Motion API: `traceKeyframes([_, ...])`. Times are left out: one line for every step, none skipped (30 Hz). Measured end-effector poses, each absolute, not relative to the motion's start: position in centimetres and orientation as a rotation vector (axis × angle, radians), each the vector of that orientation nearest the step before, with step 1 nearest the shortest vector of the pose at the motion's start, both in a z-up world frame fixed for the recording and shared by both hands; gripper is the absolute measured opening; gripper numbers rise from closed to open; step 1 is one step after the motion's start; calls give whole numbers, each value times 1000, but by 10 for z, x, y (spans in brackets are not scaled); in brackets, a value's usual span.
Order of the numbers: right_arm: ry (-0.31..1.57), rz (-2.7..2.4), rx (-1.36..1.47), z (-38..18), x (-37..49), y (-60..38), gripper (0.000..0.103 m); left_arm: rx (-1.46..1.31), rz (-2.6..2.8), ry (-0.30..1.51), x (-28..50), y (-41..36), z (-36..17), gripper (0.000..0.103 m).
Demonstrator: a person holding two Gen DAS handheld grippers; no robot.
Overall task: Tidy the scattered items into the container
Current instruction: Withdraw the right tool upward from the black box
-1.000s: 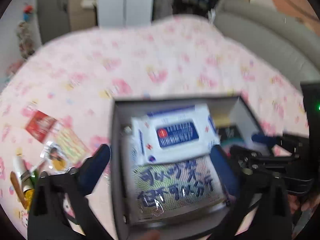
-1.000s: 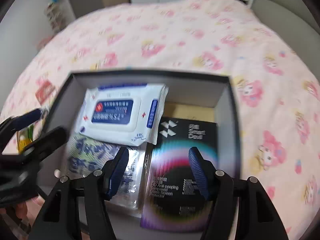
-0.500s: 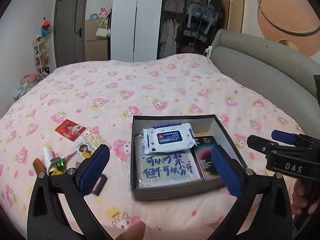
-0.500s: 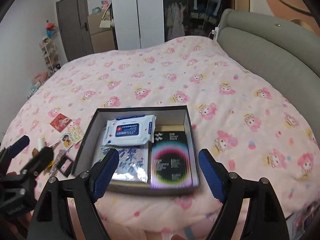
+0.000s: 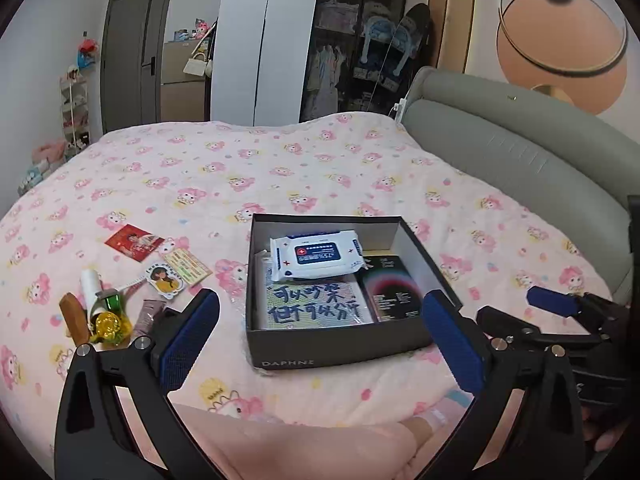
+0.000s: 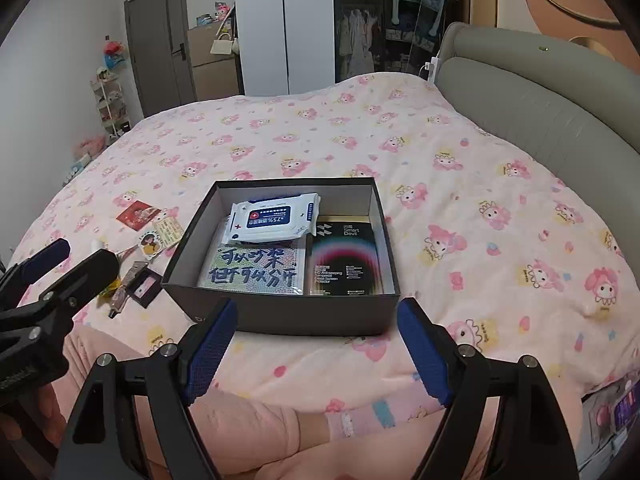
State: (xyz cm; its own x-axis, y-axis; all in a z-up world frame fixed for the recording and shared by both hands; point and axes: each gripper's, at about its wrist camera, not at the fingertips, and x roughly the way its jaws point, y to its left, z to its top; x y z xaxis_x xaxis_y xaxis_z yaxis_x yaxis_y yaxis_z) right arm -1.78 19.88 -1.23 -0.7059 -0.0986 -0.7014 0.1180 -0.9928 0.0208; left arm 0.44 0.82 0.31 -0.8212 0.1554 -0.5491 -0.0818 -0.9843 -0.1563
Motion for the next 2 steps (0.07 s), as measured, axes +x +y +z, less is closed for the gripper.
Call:
traceKeyframes([44,-2800,1144,-12,-17,198,80,-883,2881,-190,5,8,4,102])
traceKeyframes([46,-2801,1140,-12,-16,197,80,-881,2884,-190,6,9,5,102])
